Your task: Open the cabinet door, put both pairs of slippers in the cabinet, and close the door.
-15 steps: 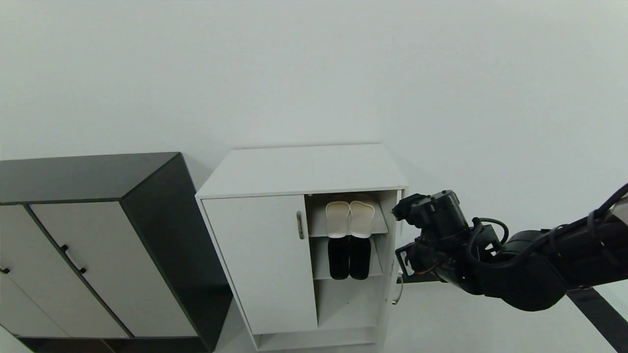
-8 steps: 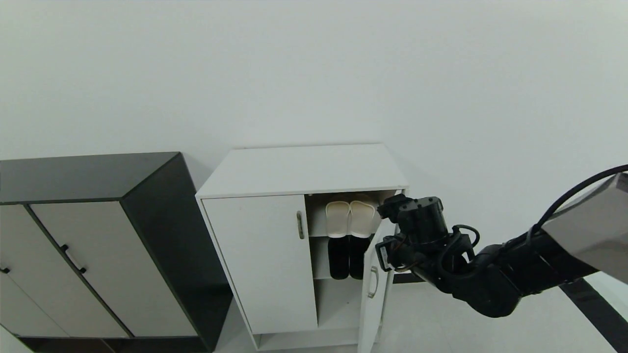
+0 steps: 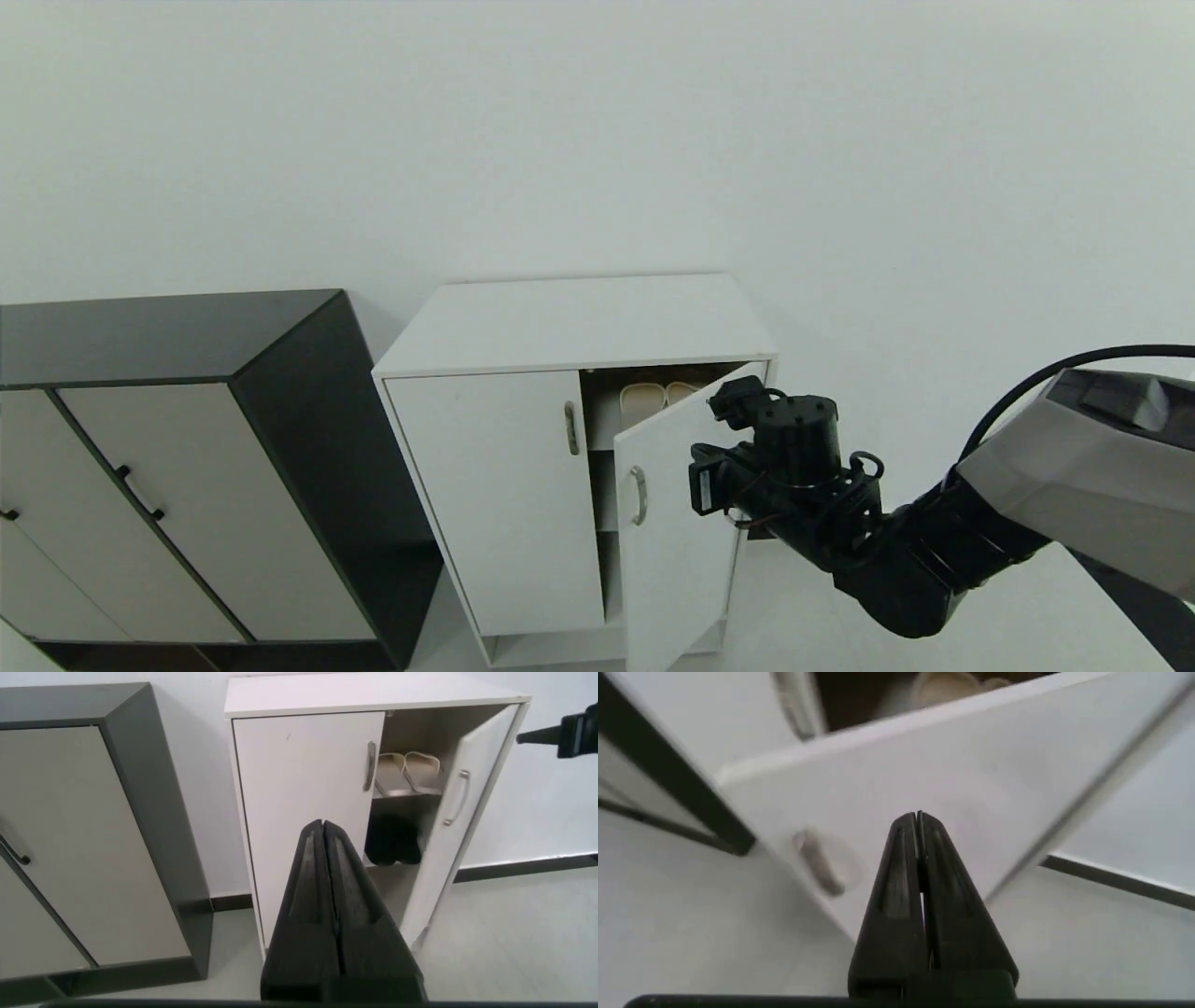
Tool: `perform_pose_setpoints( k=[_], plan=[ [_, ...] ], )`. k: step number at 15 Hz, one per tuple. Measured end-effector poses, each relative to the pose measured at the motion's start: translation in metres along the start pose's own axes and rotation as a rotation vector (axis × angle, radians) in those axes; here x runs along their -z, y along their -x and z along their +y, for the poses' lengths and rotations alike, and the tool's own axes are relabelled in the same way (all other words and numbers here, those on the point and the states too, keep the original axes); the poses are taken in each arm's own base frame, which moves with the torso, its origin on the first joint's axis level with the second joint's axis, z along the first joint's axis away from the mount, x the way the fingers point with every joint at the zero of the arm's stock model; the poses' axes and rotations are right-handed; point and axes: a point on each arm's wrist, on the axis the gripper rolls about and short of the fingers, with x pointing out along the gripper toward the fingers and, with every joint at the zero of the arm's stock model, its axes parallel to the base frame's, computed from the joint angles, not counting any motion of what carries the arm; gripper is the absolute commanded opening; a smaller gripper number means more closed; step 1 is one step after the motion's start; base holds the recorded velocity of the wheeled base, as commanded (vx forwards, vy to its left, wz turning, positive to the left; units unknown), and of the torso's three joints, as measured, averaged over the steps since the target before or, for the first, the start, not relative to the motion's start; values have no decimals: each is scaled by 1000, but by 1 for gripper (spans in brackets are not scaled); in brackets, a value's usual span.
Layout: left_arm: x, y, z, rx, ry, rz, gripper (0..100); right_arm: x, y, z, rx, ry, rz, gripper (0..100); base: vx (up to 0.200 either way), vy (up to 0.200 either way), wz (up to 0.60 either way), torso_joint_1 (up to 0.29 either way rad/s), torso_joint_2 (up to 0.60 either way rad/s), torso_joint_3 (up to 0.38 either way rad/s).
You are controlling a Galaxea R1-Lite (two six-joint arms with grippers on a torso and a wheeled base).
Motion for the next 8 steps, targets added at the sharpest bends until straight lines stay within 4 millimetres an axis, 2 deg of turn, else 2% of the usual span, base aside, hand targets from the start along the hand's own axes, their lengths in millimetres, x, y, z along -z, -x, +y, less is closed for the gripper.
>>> perform_pose_setpoints(
  k=[4, 8],
  plan=[
    [0, 0, 0, 0, 0, 0, 0, 16, 16, 0, -128, -38, -15, 0, 0, 0, 0, 0, 0, 0],
    [0, 0, 0, 0, 0, 0, 0, 28, 25, 4, -149, -29, 19, 0, 200, 0, 0, -4, 1, 4]
  ],
)
